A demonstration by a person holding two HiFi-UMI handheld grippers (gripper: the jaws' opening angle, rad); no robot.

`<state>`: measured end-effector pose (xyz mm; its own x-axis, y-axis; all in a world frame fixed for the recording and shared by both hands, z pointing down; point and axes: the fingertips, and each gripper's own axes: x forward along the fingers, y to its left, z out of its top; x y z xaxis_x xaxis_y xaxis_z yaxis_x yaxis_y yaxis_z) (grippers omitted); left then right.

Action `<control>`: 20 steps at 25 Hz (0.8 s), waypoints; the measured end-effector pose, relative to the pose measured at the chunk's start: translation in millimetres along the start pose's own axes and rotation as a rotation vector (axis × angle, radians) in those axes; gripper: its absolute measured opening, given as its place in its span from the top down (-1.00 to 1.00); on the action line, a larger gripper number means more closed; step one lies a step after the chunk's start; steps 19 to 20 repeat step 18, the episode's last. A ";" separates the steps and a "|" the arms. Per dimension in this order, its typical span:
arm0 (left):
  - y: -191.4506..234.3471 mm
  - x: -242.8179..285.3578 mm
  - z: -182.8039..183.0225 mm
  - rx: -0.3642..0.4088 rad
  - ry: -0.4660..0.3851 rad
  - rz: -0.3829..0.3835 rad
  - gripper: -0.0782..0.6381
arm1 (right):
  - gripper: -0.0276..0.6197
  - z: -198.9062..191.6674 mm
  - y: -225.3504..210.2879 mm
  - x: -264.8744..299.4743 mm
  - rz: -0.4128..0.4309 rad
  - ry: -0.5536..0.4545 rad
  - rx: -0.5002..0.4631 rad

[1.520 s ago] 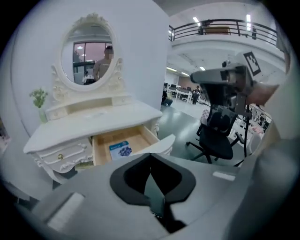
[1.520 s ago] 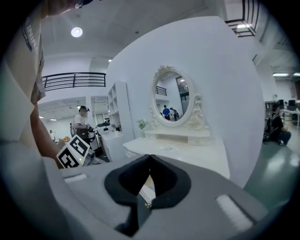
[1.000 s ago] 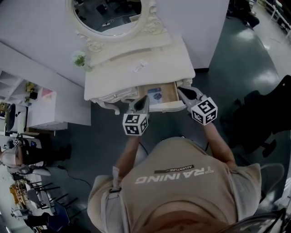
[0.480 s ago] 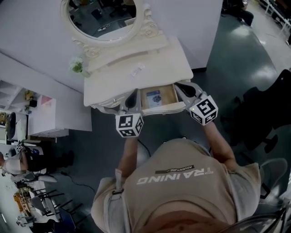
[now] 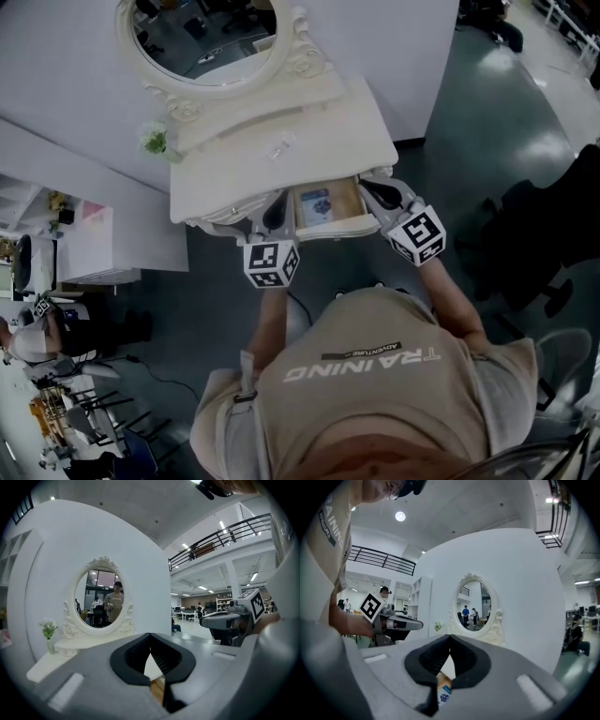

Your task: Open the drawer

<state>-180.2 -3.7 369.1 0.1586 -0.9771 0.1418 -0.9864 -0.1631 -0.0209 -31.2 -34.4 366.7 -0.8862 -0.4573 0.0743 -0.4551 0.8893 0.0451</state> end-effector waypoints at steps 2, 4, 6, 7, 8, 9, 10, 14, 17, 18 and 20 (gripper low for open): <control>-0.2 5.3 -3.5 -0.004 0.011 -0.004 0.76 | 0.91 -8.0 -4.6 4.8 0.003 0.013 0.008; 1.0 9.4 -9.4 -0.015 0.027 -0.005 0.76 | 0.91 -17.2 -8.6 10.8 0.003 0.028 0.009; 2.9 14.0 -16.6 -0.027 0.045 -0.002 0.76 | 0.91 -23.7 -12.1 15.7 0.007 0.038 0.016; 3.9 17.1 -19.5 -0.031 0.053 0.000 0.76 | 0.91 -25.7 -14.4 17.7 0.010 0.041 0.019; 5.2 20.7 -21.5 -0.035 0.060 0.001 0.76 | 0.91 -26.9 -17.3 19.8 0.013 0.043 0.021; 6.6 24.7 -22.6 -0.036 0.064 0.002 0.76 | 0.91 -27.8 -20.8 22.0 0.017 0.044 0.024; 7.9 29.3 -23.1 -0.038 0.067 0.001 0.76 | 0.91 -28.8 -24.9 24.3 0.020 0.044 0.029; 9.2 49.2 -20.8 -0.043 0.072 -0.012 0.76 | 0.91 -33.2 -42.4 33.1 0.020 0.050 0.043; 4.7 58.8 -18.2 -0.034 0.075 -0.022 0.76 | 0.91 -34.7 -48.5 36.9 0.025 0.057 0.049; 3.2 61.9 -17.6 -0.030 0.076 -0.025 0.76 | 0.91 -35.0 -50.1 38.3 0.028 0.059 0.051; 3.2 61.9 -17.6 -0.030 0.076 -0.025 0.76 | 0.91 -35.0 -50.1 38.3 0.028 0.059 0.051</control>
